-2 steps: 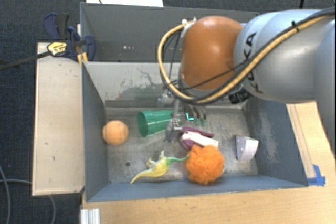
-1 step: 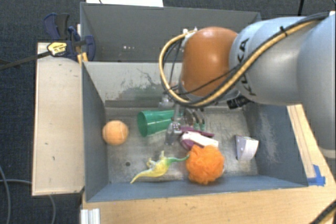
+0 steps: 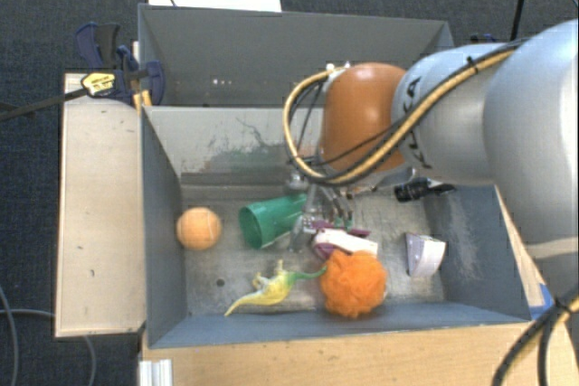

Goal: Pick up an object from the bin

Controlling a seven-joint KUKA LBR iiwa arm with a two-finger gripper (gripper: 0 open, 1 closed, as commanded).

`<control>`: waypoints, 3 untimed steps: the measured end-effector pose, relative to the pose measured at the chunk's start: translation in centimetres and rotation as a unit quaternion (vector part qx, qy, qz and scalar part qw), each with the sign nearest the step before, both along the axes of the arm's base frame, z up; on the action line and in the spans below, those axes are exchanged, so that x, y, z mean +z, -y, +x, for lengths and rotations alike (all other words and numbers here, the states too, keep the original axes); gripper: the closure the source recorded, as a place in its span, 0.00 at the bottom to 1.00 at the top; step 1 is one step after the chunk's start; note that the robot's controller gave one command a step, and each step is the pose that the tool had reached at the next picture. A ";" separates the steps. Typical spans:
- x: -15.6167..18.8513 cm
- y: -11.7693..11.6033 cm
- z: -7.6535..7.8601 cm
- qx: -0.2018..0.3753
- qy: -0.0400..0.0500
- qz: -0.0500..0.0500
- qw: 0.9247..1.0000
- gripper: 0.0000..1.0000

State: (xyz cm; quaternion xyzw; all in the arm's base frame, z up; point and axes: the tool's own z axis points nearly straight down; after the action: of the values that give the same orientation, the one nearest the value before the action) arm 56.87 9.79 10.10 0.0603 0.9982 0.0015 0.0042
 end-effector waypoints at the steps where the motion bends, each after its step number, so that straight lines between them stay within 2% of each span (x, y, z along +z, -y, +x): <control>1: -1.9 -2.6 -0.2 -0.039 -0.003 -0.002 0.999 0.00; 2: -0.1 -3.8 -1.7 -0.028 -0.004 0.001 1.000 0.00; 3: -1.5 -2.7 -1.5 -0.102 0.000 0.000 0.995 0.00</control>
Offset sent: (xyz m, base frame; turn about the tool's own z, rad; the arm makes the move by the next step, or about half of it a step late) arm -0.0312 -0.0103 0.0242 0.0552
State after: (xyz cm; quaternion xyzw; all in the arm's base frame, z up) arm 55.36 12.49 8.64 0.1621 0.9868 0.0015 0.0042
